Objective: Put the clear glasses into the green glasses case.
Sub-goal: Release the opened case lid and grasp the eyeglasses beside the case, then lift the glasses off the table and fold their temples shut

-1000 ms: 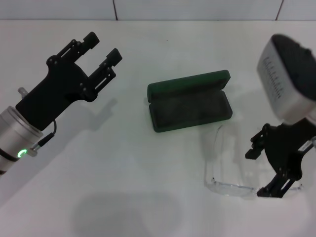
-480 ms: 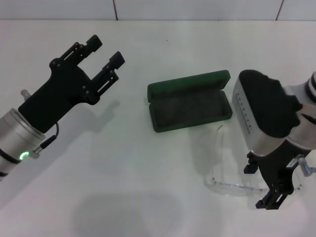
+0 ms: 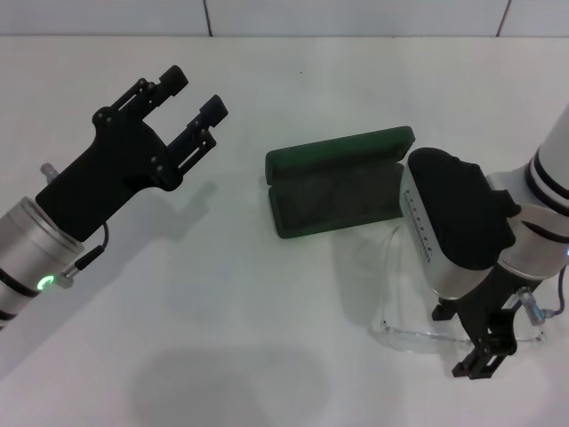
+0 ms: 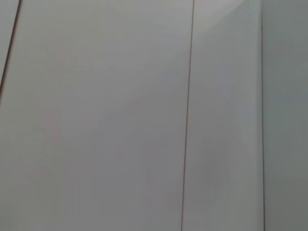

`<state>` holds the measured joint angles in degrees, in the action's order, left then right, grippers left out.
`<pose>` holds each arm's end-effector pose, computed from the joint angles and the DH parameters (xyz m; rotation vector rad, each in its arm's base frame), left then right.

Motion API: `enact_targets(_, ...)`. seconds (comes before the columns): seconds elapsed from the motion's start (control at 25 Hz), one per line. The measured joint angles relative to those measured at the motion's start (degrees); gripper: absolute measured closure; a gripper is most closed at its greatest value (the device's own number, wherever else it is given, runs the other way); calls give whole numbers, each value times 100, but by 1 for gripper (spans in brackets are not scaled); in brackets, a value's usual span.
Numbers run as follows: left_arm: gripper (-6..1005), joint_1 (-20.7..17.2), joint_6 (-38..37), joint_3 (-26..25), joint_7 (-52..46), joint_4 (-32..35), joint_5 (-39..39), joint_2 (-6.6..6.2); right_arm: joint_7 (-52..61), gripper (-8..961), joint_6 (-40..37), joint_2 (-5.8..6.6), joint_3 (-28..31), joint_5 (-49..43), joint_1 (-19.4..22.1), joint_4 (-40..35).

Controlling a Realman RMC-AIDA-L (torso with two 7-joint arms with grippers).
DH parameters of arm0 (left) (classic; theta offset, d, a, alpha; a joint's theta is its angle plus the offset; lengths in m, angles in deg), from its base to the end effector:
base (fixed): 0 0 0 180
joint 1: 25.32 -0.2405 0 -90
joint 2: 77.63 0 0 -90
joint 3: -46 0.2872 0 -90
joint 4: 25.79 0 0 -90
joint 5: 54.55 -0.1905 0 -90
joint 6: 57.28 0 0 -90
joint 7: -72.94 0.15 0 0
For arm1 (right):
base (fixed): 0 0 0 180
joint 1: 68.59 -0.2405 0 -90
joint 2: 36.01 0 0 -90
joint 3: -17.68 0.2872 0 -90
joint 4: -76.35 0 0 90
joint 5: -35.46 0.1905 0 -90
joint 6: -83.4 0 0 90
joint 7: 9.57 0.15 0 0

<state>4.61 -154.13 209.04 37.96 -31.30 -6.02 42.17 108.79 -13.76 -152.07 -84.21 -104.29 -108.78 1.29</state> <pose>-0.2676 0.3047 -0.0318 -2.1101 -0.3408 -1.2324 0.1882 0.3082 -0.0632 2.8744 0.1388 0.9064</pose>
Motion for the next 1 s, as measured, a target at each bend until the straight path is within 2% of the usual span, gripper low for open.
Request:
enact_targets(0.16, 375, -1, 28, 0, 0, -2, 1, 2, 23, 262, 83, -4, -9, 1, -13, -3)
enact_targets(0.6, 402, 38, 220, 0, 148, 128, 7, 9, -1, 435, 149, -7, -20, 14, -132, 231)
enact_targets(0.8, 414, 34, 266, -9, 310, 207, 13, 9, -6, 677, 150, 3, 25, 17, -138, 197)
enact_targets(1.0, 427, 8, 283, -16, 662, 280, 40, 9, -29, 757, 100, 25, 201, 24, -146, 137)
